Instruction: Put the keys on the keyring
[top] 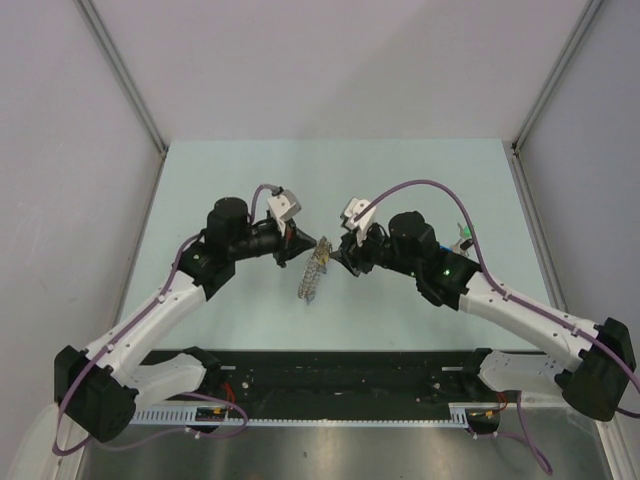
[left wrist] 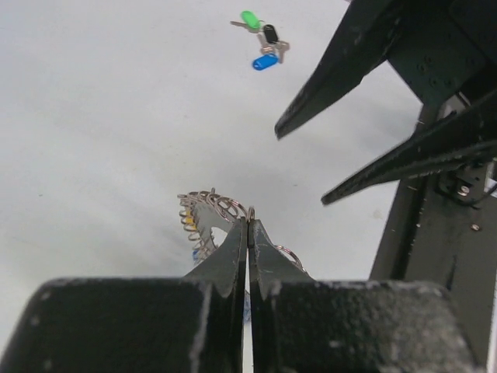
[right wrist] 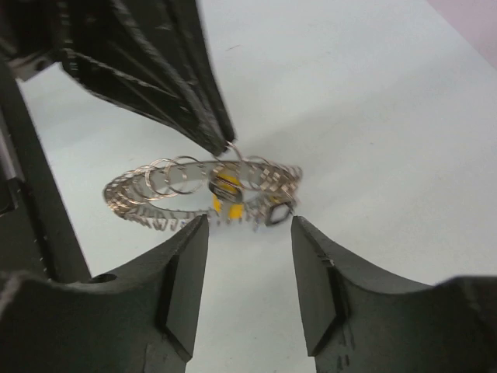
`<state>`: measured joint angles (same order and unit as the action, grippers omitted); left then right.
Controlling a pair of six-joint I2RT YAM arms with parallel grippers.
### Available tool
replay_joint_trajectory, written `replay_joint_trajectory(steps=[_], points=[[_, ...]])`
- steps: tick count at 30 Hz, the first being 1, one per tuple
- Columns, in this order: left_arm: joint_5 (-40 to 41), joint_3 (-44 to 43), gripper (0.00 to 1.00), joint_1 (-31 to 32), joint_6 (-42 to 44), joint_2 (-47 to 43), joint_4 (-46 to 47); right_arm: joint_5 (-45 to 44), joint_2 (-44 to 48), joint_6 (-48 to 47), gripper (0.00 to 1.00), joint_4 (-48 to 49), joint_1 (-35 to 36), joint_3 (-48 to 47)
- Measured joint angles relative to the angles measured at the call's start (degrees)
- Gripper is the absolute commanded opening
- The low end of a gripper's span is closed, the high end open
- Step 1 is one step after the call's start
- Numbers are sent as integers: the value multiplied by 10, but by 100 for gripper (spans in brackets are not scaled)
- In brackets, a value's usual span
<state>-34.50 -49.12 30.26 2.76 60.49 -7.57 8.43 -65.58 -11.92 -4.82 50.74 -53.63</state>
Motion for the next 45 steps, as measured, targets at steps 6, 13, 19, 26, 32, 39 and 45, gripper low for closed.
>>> replay_joint_trajectory(steps=[6,13,19,26,32,39,45], points=[[40,-21,1,-24,2,16,-10,-5,2,82,84,7,-72,0],[78,-58,0,-55,-9,54,-21,-21,53,149,100,-16,-155,2],[103,-98,1,-61,-28,93,-20,-31,102,163,100,-44,-186,2],[120,-167,1,-71,-52,165,-2,-46,119,160,100,-81,-196,2],[121,-182,0,-83,-84,196,64,-56,140,157,100,-97,-203,3],[138,-81,4,-85,-105,190,174,-66,166,153,100,-122,-205,3],[166,67,8,-86,-137,185,212,-70,181,146,100,-144,-205,5]])
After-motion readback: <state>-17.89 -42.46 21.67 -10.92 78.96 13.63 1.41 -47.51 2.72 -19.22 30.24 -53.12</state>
